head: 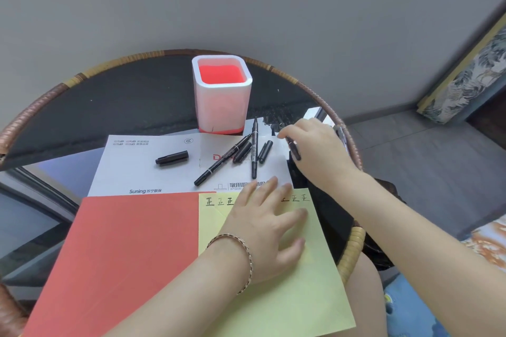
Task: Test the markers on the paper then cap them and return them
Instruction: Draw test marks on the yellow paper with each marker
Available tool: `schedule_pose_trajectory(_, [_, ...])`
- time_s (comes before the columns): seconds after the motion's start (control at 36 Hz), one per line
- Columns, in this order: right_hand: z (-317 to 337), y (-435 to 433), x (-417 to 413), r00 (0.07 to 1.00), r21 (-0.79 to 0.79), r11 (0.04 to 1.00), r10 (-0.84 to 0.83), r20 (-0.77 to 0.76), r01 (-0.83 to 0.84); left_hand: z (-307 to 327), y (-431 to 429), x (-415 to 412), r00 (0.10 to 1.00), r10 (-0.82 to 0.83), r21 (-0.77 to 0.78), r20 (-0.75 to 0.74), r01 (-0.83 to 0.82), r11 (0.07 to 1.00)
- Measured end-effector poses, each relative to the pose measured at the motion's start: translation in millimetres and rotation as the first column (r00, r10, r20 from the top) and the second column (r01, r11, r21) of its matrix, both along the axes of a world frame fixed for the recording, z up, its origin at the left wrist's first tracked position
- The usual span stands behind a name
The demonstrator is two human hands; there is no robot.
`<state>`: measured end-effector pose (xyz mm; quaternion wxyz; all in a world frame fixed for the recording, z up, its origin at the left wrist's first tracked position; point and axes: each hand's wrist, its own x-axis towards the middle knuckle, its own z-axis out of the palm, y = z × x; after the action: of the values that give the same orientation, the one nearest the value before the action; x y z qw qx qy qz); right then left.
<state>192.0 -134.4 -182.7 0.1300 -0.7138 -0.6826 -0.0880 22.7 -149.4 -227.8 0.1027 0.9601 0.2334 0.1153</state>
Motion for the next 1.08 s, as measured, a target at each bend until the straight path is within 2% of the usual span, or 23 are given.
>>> schedule_pose_trajectory(0.08, [-4.2,2.7,-3.1,1.0,-0.1,0.995,-0.016,-0.012,0.015,-0.4,-0.4,0.2,1.0,-0.003,0.003,0.007,0.003,1.0])
schedule_pose_trajectory(0.19, [4.0,-3.2,1.2,0.982,-0.018,0.996,-0.084,-0.167,0.083,-1.0,-0.3,1.1,1.0,0.003,0.006,0.001,-0.003,1.0])
schedule_pose_trajectory(0.25, [10.3,-6.9,8.8,0.949,-0.01,0.986,-0.165,-0.27,0.168,-0.4,1.0,0.7,1.0,0.004,0.011,0.001,-0.004,1.0])
schedule_pose_trajectory(0.31, [14.9,-9.4,16.5,0.923,-0.028,0.973,-0.224,-0.311,0.227,0.1,1.2,-0.1,1.0,0.003,0.017,-0.004,-0.003,1.0])
schedule_pose_trajectory(0.42, [15.2,-6.6,20.8,0.922,-0.133,0.958,-0.281,-0.267,0.253,-0.7,0.4,0.1,1.0,0.002,0.004,0.002,-0.002,1.0])
schedule_pose_trajectory(0.56, [10.0,5.4,14.4,0.936,-0.235,0.92,-0.341,-0.092,0.312,0.0,-0.3,-0.4,1.0,0.004,0.024,-0.007,-0.003,1.0])
schedule_pose_trajectory(0.81, [14.2,9.9,5.9,0.865,-0.286,0.856,-0.481,-0.139,0.43,0.5,0.2,-1.1,1.0,0.002,0.039,-0.005,-0.002,0.999])
schedule_pose_trajectory(0.89, [19.9,6.6,4.3,0.764,-0.324,0.843,-0.53,-0.367,0.429,0.0,0.0,-1.6,1.0,-0.006,0.045,0.003,0.006,0.999])
schedule_pose_trajectory(0.97, [25.1,-1.6,5.1,0.592,-0.275,0.868,-0.486,-0.642,0.414,3.7,0.1,-3.2,1.0,-0.016,0.076,0.014,0.015,0.997])
schedule_pose_trajectory(1.08, [33.0,-22.0,-1.0,0.373,-0.242,0.89,-0.39,-0.842,0.386,23.3,5.5,-15.9,0.992,0.017,0.032,0.128,-0.022,0.999])
